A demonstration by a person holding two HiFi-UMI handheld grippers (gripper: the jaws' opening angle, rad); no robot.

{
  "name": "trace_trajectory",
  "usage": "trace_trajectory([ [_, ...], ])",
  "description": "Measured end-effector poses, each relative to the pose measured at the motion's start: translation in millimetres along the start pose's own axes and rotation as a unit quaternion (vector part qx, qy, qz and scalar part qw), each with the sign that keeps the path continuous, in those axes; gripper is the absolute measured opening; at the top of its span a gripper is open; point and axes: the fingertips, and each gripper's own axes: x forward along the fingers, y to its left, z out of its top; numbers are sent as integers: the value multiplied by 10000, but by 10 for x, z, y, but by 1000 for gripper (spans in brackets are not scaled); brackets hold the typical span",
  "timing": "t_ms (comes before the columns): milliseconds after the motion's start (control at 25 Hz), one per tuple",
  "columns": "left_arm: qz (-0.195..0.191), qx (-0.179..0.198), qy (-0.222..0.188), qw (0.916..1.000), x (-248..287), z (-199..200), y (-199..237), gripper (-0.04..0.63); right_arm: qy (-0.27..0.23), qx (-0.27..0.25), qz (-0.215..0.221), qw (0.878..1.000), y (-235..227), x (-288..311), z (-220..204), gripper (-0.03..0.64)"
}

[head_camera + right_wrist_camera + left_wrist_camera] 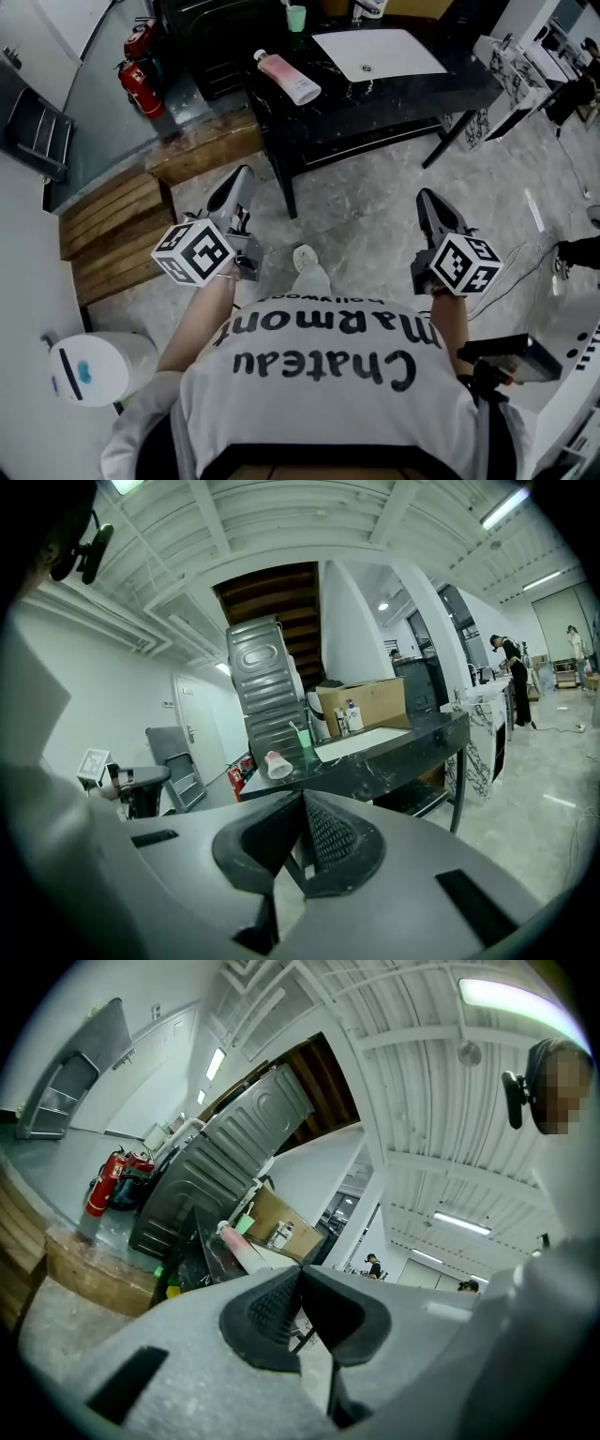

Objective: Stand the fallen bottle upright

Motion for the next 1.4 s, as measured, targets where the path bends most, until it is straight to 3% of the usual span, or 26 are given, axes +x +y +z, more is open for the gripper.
trace_trajectory([
  [280, -171, 15, 83, 9998, 932, 259, 169, 15, -133, -26, -133, 9998, -343, 672, 523, 9],
  [680, -123, 159, -203, 9996, 1959, 865, 603, 15, -519, -178, -93, 9984, -632, 1658, 1293, 9],
  [1080, 23, 99, -69, 9999, 2493, 919, 971, 15, -553, 8, 147, 9984, -755, 2444, 1461, 9],
  [1400, 391, -45, 24, 9992, 2645, 838, 1196, 15, -402, -45, 450, 9982, -764, 2851, 1551, 9],
])
